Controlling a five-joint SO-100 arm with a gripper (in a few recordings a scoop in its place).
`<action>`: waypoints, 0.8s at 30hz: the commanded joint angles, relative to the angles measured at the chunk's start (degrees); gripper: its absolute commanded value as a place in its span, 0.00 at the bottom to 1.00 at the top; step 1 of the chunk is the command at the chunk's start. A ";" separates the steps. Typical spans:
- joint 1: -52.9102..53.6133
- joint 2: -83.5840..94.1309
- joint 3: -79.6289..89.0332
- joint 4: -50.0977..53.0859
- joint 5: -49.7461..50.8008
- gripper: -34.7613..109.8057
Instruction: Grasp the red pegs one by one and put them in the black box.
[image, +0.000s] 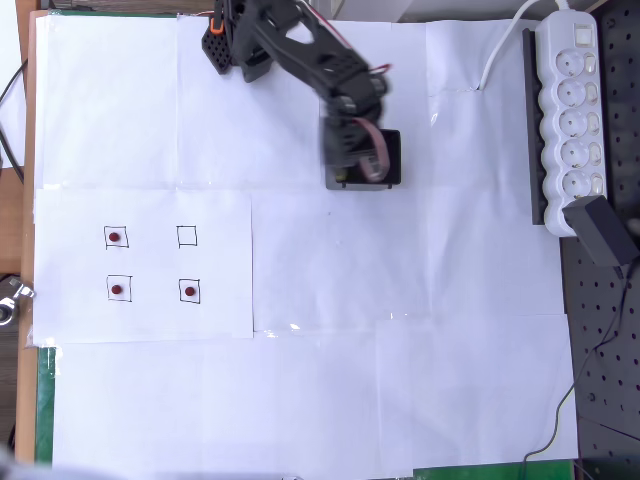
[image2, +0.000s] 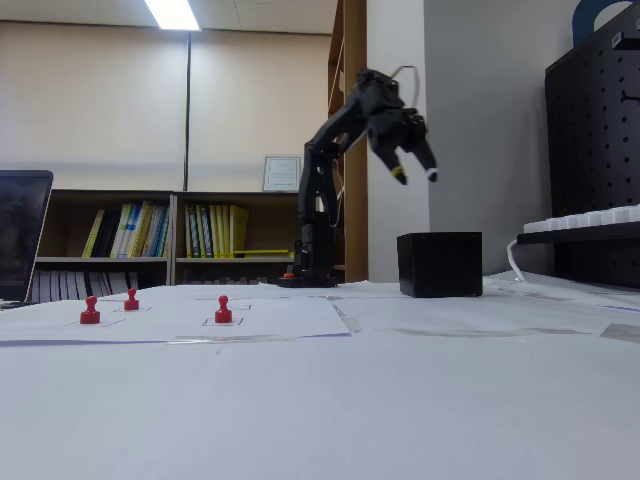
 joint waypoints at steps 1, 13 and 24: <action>10.28 -4.66 -8.96 -9.23 7.12 0.36; 26.89 11.78 -36.83 -74.27 16.00 0.36; 29.09 30.41 -29.88 -95.63 14.06 0.36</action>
